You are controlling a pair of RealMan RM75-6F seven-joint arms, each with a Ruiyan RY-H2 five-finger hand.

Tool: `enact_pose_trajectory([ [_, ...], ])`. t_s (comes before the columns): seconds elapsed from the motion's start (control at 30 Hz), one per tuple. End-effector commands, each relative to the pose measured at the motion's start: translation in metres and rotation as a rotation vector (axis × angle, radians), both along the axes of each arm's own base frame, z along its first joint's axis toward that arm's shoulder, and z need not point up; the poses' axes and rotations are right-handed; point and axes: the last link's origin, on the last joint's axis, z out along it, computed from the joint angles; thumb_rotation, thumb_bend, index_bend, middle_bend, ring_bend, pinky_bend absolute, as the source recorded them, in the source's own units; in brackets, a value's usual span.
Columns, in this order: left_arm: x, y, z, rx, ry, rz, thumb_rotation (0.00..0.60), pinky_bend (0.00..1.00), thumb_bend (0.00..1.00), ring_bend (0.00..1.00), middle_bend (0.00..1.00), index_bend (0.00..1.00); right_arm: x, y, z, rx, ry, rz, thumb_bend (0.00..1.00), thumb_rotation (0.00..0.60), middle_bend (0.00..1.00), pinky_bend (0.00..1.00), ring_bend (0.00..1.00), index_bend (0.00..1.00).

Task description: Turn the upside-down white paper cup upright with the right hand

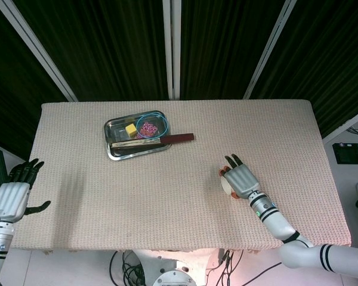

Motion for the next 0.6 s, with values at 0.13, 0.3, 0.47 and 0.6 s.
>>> enact_pose_trajectory([
  [0.13, 0.0, 0.0, 0.0, 0.0, 0.0, 0.002, 0.6, 0.07, 0.16, 0.0, 0.0, 0.0, 0.003, 0.0, 0.003, -0.016, -0.03, 0.008, 0.05, 0.6, 0.39, 0.0, 0.0, 0.43],
  [0.3, 0.0, 0.0, 0.0, -0.001, -0.001, 0.003, 0.6, 0.07, 0.16, 0.0, 0.0, 0.0, 0.016, -0.004, 0.017, -0.044, -0.186, -0.021, 0.05, 0.6, 0.39, 0.0, 0.01, 0.43],
  [0.47, 0.0, 0.0, 0.0, -0.002, 0.0, 0.003, 0.6, 0.07, 0.16, 0.0, 0.0, 0.0, 0.022, -0.01, 0.028, -0.064, -0.549, -0.134, 0.05, 0.6, 0.39, 0.0, 0.02, 0.43],
  [0.6, 0.0, 0.0, 0.0, -0.003, 0.0, 0.002, 0.6, 0.07, 0.16, 0.0, 0.0, 0.0, 0.008, -0.012, 0.019, -0.056, -0.916, -0.249, 0.05, 0.6, 0.39, 0.0, 0.02, 0.43],
])
